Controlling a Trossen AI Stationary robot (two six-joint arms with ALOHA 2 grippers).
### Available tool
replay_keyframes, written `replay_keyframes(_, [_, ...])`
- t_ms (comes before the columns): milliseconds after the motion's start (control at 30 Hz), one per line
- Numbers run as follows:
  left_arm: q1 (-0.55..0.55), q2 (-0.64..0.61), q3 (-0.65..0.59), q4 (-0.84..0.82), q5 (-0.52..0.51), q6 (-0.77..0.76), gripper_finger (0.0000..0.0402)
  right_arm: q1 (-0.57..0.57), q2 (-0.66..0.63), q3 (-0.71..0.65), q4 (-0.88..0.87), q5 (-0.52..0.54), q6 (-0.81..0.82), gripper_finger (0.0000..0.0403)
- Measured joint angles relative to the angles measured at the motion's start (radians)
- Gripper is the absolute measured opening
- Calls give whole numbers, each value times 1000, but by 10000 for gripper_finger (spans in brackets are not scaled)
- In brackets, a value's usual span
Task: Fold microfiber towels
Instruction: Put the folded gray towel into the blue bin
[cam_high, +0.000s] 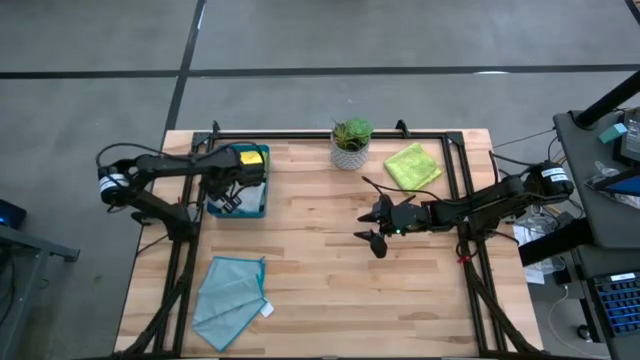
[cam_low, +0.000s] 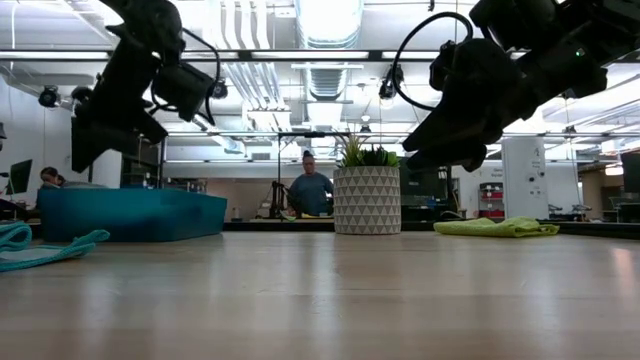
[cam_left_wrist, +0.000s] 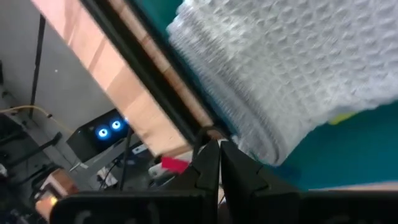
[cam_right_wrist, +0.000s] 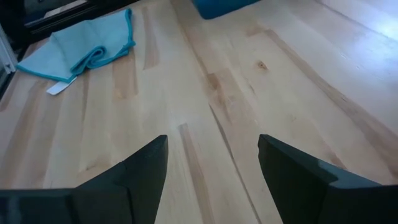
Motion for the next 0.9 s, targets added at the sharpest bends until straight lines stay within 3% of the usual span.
replay_keyframes(200, [-32,-4,31,8,49,0,0,0,0,0,1,47,-2,238])
replay_keyframes(500, [-41,-2,-72,187,49,-3,0,0,0,0,2,60,-8,238])
replay_keyframes(900, [-42,-2,-129,192,18,-100,0,0,0,0,1,60,-8,238])
